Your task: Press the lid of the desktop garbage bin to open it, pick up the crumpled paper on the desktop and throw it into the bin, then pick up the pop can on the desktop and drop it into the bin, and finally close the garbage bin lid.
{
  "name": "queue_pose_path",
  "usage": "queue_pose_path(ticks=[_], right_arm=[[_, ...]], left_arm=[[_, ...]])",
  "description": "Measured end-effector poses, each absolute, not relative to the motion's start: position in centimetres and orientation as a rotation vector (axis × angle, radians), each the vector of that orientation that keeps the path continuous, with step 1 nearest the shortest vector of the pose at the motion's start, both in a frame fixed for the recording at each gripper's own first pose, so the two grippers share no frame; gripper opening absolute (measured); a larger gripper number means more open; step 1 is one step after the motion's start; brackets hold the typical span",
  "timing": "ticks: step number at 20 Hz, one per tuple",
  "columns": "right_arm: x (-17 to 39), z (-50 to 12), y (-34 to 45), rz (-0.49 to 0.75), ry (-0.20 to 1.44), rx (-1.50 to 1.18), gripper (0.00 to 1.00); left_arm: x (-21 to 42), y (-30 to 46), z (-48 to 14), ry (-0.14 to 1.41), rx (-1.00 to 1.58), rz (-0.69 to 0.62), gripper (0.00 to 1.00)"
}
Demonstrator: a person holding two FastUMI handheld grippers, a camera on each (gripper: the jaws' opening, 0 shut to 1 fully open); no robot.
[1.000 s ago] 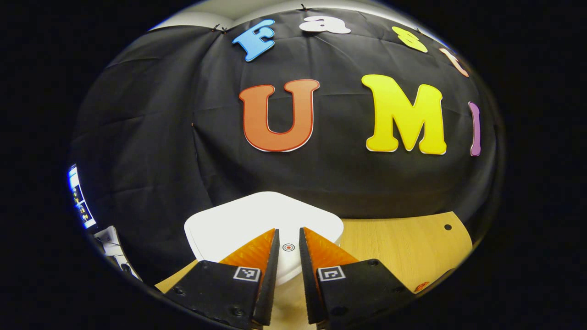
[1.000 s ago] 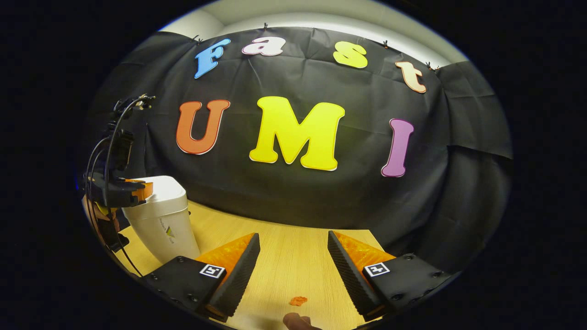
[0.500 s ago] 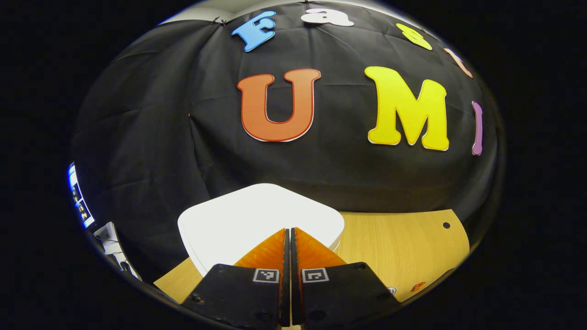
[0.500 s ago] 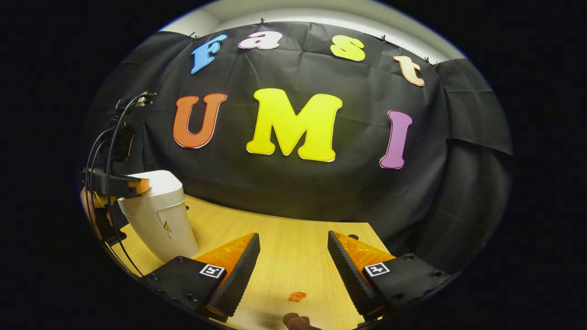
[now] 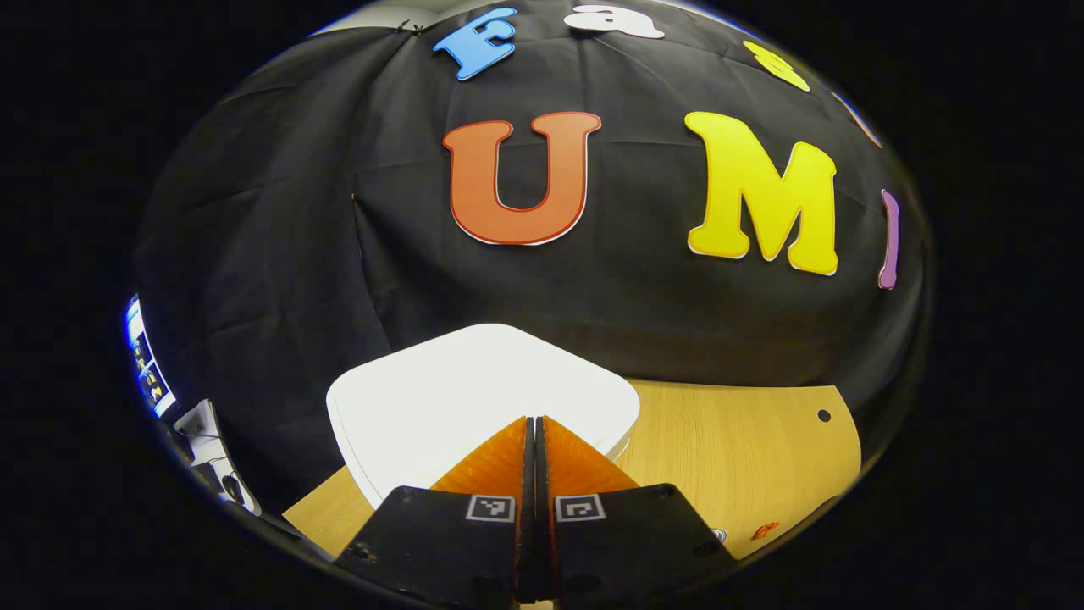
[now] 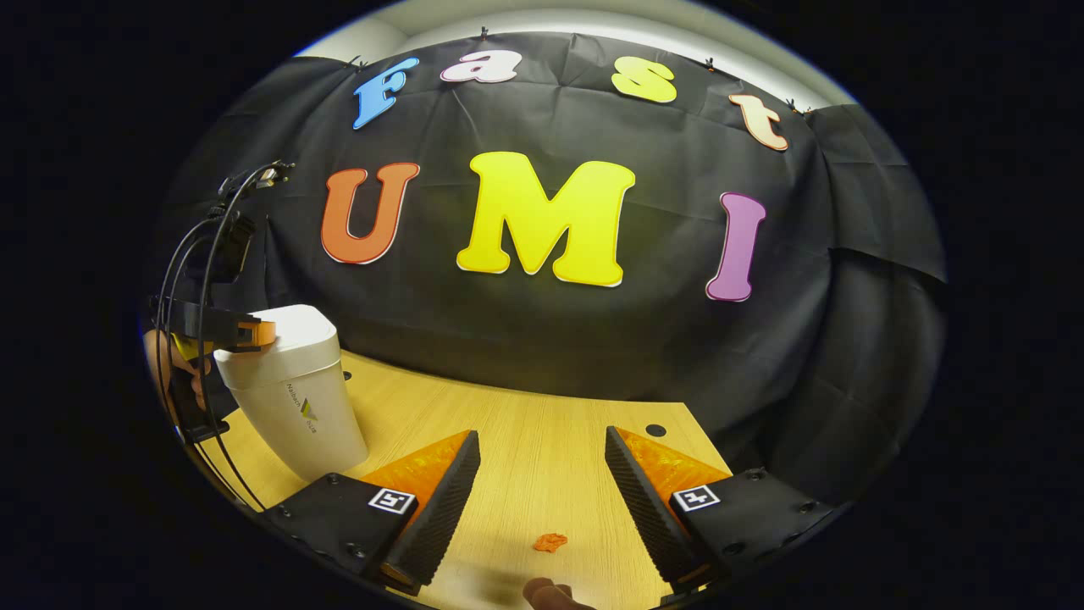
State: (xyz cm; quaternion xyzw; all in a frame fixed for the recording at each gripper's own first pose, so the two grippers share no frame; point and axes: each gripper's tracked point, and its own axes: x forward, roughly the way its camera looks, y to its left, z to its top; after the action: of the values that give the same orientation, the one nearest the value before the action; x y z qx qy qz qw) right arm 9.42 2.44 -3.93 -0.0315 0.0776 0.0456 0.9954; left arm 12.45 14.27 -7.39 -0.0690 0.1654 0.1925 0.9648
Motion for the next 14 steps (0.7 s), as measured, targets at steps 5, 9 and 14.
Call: queue_pose_path(ticks=[5, 9, 14], right_arm=[[9.0, -4.2, 2.1, 0.099, 0.158, -0.056, 0.94], [8.5, -4.2, 1.7, 0.100, 0.151, -0.044, 0.94], [7.6, -4.7, 0.9, 0.100, 0.158, -0.030, 0.92]], left_arm=[[12.5, 14.2, -7.5, 0.355, -0.164, 0.404, 0.04], [12.7, 14.0, -6.6, 0.330, -0.157, 0.387, 0.03], [11.8, 12.5, -4.5, 0.289, -0.190, 0.352, 0.03]])
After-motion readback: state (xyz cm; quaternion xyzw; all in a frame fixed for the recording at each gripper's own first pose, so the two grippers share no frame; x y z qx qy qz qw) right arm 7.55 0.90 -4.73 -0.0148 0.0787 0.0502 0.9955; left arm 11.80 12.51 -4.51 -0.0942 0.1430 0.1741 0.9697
